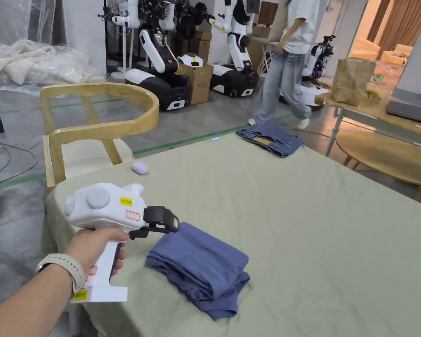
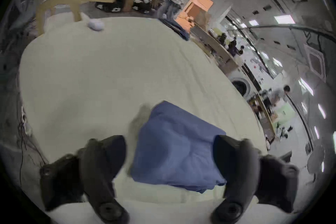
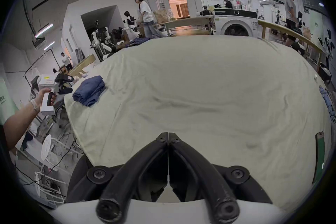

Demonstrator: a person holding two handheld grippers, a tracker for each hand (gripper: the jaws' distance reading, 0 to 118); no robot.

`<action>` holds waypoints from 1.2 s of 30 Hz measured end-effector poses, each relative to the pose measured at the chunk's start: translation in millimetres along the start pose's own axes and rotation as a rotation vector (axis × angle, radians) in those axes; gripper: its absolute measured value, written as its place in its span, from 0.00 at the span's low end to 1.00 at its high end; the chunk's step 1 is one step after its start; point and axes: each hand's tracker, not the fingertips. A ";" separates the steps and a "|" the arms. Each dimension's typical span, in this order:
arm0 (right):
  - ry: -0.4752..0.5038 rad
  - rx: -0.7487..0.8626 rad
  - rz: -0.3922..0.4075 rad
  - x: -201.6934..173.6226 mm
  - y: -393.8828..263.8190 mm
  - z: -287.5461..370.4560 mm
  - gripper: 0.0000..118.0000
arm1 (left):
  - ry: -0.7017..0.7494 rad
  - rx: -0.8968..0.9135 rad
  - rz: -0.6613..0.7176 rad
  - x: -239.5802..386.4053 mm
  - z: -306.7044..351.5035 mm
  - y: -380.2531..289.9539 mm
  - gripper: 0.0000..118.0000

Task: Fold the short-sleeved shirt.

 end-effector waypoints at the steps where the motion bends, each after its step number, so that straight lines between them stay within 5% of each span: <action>1: 0.004 0.006 0.003 -0.7 -0.4 3.2 0.00 | 0.030 0.027 0.014 -0.5 7.6 -0.3 0.16; 2: 0.008 0.014 0.005 0.0 -1.6 7.5 0.00 | 0.066 0.053 0.008 1.9 16.4 -1.5 0.00; 6: 0.010 0.055 0.012 4.3 -1.5 25.3 0.00 | 0.045 0.063 -0.096 50.6 49.8 -24.2 0.00; 13: -0.058 0.228 0.033 24.0 45.5 68.1 0.00 | 0.025 0.263 -0.475 218.6 77.5 -102.1 0.00; 18: -0.202 0.421 0.064 36.8 115.9 115.1 0.00 | -0.136 0.397 -0.619 345.1 88.8 -172.5 0.00; 23: -0.356 0.591 0.018 45.6 164.1 152.0 0.00 | -0.149 0.487 -0.798 451.0 85.6 -217.0 0.00; 27: -0.478 0.619 0.123 40.4 175.2 170.6 0.00 | -0.191 0.490 -0.816 484.4 93.3 -240.6 0.00; 36: -0.395 0.627 0.091 42.8 168.4 180.3 0.00 | -0.177 0.534 -0.870 497.2 114.9 -244.3 0.00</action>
